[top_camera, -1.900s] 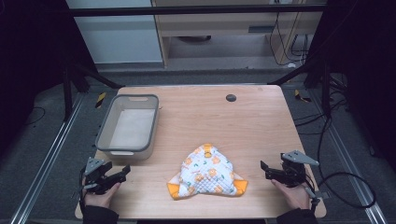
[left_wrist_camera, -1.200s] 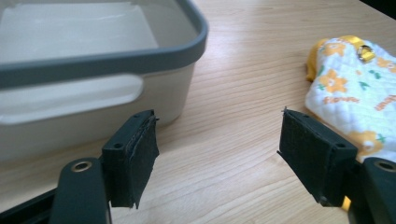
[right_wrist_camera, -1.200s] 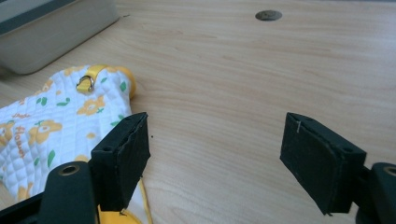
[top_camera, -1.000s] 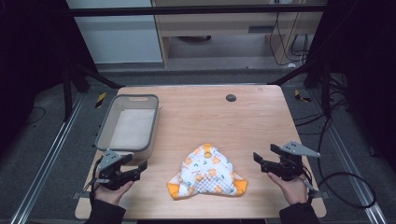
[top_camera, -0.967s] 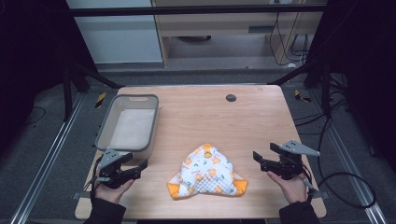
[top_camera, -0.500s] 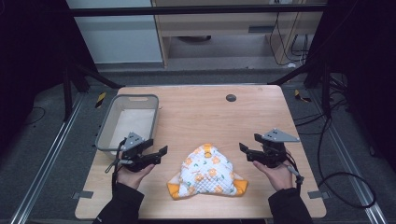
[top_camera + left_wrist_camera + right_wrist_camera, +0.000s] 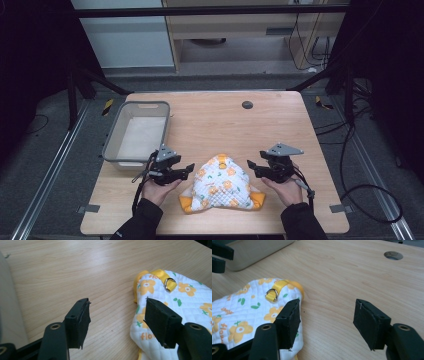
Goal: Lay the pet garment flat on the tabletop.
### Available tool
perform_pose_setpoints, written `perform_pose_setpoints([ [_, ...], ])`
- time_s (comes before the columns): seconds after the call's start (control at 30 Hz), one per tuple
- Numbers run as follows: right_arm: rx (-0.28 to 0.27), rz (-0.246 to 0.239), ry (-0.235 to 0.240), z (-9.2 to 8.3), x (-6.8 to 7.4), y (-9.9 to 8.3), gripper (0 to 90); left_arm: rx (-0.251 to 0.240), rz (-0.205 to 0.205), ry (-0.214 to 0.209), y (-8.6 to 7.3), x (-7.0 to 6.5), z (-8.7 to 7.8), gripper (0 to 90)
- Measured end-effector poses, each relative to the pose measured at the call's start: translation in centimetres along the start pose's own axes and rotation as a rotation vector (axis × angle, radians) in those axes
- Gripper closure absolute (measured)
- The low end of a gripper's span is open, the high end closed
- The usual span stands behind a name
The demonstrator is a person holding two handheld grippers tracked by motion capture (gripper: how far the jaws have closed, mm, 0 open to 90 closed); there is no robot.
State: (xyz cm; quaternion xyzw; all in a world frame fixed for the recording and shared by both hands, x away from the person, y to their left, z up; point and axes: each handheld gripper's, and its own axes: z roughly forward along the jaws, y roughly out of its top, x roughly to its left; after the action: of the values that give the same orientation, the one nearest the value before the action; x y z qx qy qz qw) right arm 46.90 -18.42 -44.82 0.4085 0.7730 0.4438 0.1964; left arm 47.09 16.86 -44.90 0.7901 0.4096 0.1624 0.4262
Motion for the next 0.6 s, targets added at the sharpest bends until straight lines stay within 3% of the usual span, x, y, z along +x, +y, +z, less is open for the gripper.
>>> perform_pose_setpoints([
  [0.17,0.055,-0.001,0.031,1.4,0.4,-0.7,46.4,0.027,0.020,-0.006,0.0,-0.3,1.0,37.6],
  [0.6,0.114,-0.025,0.106,3.8,1.9,-0.8,59.0,0.088,0.026,-0.079,-0.7,-0.8,3.2,45.5],
])
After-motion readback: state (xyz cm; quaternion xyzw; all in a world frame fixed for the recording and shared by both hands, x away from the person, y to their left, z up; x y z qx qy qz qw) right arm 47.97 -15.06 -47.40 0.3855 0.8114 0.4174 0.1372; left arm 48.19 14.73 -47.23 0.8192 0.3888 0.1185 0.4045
